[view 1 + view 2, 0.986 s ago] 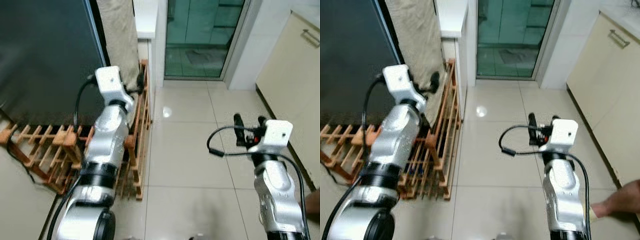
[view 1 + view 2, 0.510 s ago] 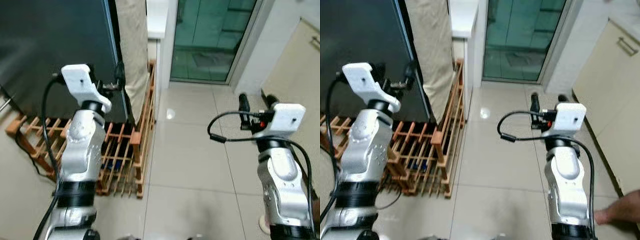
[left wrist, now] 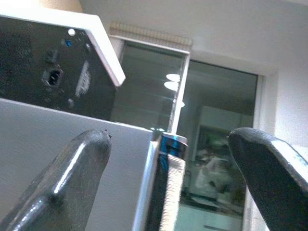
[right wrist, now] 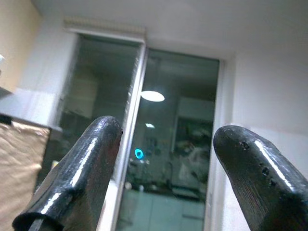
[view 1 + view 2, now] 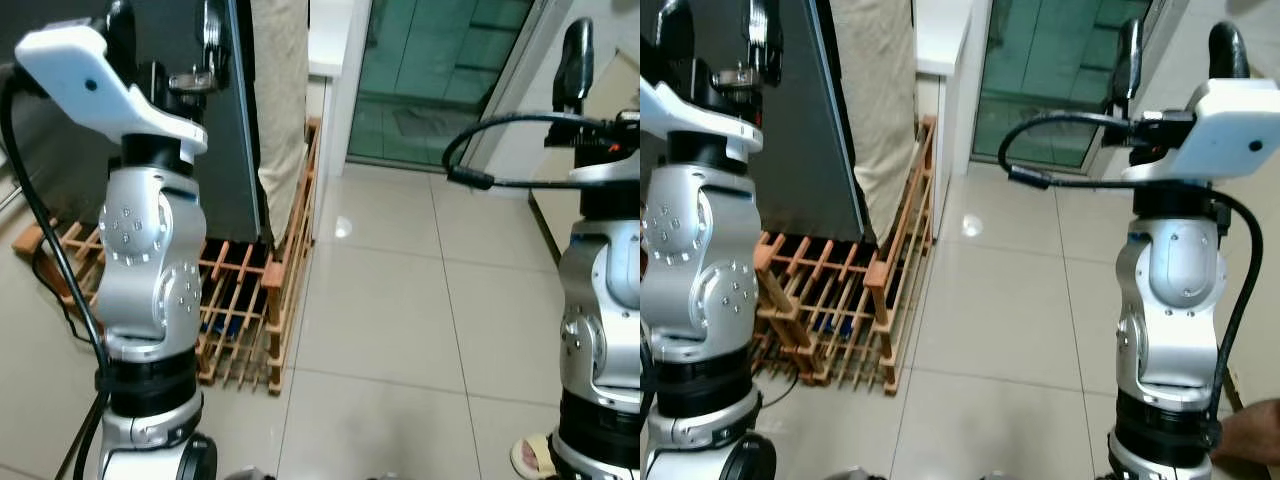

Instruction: Restocking fridge

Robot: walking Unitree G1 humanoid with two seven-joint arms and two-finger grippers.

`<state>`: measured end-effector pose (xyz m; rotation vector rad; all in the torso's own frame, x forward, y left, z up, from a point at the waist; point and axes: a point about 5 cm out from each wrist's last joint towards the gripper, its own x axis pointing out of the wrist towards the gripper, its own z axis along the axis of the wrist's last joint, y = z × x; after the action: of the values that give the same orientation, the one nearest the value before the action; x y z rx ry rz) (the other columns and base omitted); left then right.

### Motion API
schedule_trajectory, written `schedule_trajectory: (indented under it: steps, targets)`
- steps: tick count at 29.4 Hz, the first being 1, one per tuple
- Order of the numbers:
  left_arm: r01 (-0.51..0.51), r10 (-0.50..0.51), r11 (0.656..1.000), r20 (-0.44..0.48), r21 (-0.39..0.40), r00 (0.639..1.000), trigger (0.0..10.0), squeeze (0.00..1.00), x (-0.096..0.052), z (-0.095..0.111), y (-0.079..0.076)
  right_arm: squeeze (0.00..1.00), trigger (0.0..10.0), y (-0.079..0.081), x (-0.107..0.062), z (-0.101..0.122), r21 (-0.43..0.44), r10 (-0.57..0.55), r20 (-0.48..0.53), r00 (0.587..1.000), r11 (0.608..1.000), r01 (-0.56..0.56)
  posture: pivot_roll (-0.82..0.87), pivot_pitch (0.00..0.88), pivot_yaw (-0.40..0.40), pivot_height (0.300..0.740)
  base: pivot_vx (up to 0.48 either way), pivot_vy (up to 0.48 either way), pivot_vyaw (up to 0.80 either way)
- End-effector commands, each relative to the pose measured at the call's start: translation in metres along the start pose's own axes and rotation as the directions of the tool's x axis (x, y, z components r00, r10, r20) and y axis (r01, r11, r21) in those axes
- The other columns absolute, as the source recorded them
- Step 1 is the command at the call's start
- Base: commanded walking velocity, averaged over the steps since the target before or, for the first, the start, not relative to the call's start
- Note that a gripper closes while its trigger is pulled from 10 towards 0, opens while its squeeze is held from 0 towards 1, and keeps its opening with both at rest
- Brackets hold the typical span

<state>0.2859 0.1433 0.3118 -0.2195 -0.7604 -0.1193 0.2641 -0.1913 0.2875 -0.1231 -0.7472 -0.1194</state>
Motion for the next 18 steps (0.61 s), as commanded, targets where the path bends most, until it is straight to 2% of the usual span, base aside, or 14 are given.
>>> schedule_trajectory:
  steps: [1, 8, 18]
  targets:
    - [0.017, -0.017, 1.0, 0.008, -0.026, 1.0, 10.0, 0.0, 0.0, 0.003, -0.001, 0.0, 10.0, -0.004, 0.0, -0.004, -0.008, -0.028, -0.024, 0.999, 1.0, 0.028, -0.1, 0.0, -0.028, 0.74, 0.39, 0.0, 0.0]
    - [-0.024, 0.027, 0.998, 0.041, -0.066, 0.999, 10.0, 0.0, 0.004, 0.008, 0.003, 0.0, 10.0, 0.005, -0.001, -0.014, 0.001, 0.01, -0.066, 0.998, 1.0, -0.01, -0.1, 0.0, -0.027, 0.74, 0.45, 0.0, 0.0]
    - [-0.106, 0.108, 0.994, 0.043, -0.042, 0.993, 10.0, 0.0, 0.003, 0.008, 0.013, 0.0, 10.0, 0.011, 0.002, -0.018, 0.012, 0.069, -0.065, 0.995, 0.998, -0.068, -0.09, 0.0, -0.043, 0.74, 0.334, 0.34, 0.0]
